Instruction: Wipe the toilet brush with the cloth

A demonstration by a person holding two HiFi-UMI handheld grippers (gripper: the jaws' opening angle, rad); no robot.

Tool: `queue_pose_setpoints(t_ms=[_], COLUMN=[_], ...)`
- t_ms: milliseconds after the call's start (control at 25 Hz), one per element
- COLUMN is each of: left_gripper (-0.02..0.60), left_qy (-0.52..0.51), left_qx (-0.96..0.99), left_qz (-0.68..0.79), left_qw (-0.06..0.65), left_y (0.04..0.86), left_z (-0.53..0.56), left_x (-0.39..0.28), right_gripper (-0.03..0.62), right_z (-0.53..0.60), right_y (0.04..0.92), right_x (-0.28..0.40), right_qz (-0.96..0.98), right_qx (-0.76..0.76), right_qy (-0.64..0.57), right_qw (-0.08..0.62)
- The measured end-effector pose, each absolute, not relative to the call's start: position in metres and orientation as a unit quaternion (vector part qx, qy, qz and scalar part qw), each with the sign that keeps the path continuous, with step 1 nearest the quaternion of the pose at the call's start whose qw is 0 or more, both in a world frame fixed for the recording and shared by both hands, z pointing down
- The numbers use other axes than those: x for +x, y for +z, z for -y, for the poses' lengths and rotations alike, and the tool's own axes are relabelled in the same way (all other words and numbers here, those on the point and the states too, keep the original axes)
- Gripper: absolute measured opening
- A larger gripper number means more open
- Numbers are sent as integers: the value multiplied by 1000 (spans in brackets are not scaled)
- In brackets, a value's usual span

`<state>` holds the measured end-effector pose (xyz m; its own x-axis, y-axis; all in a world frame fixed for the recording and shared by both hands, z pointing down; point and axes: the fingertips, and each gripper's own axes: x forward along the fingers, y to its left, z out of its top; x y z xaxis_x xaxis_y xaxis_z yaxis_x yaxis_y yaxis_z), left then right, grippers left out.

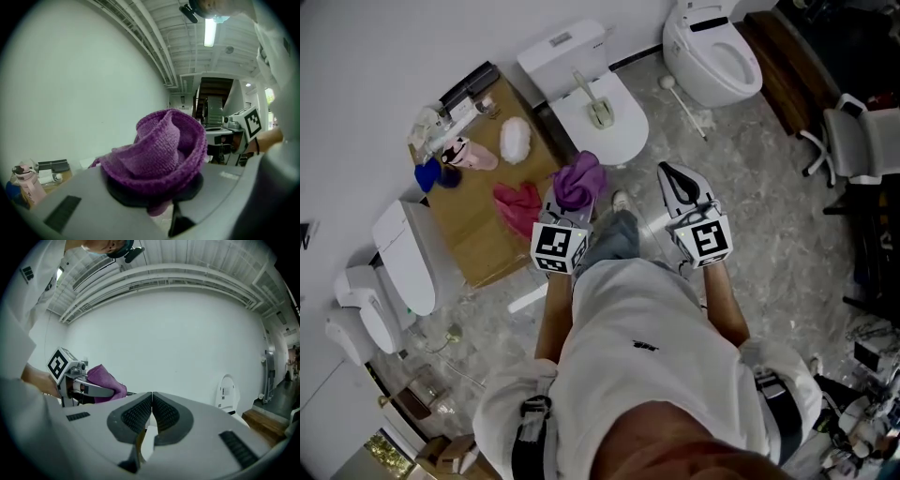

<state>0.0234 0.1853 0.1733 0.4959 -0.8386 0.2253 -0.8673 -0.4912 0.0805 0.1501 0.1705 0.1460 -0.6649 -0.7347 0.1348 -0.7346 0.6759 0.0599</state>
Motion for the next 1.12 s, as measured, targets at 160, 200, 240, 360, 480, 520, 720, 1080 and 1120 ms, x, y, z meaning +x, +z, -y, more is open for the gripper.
queue_pose_setpoints(t_ms=[160, 200, 240, 360, 480, 520, 720, 1080, 1120], left_gripper=[87, 87, 87, 87, 87, 87, 87, 87, 87], left_qy=[83, 88, 92, 97, 95, 95, 95, 99, 100], left_qx=[854, 852, 850, 844, 838, 836, 829, 815, 814], left_qz=[505, 507, 509, 515, 522, 524, 529, 538, 539], left_qw=[98, 99, 100, 114, 128, 133, 155, 191, 194], left_y=[189, 194, 199, 215, 229, 234, 258, 303, 308], left_z=[-140, -129, -118, -87, -56, -47, -12, 30, 34], left_x=[14, 11, 9, 1, -8, -10, -21, -34, -35], right_gripper=[-3, -3, -3, -3, -3, -3, -3, -2, -2], right_z=[-124, -112, -101, -69, -37, -27, 9, 53, 57], right_y=[157, 160, 163, 176, 189, 192, 208, 250, 255], right_x=[133, 128, 123, 111, 99, 96, 82, 69, 67], right_qz=[919, 922, 923, 926, 930, 931, 934, 933, 933], right_qx=[384, 378, 373, 362, 351, 347, 333, 320, 317], right_qy=[2, 2, 2, 6, 13, 14, 20, 30, 32], right_qw=[86, 88, 93, 105, 111, 114, 129, 165, 165])
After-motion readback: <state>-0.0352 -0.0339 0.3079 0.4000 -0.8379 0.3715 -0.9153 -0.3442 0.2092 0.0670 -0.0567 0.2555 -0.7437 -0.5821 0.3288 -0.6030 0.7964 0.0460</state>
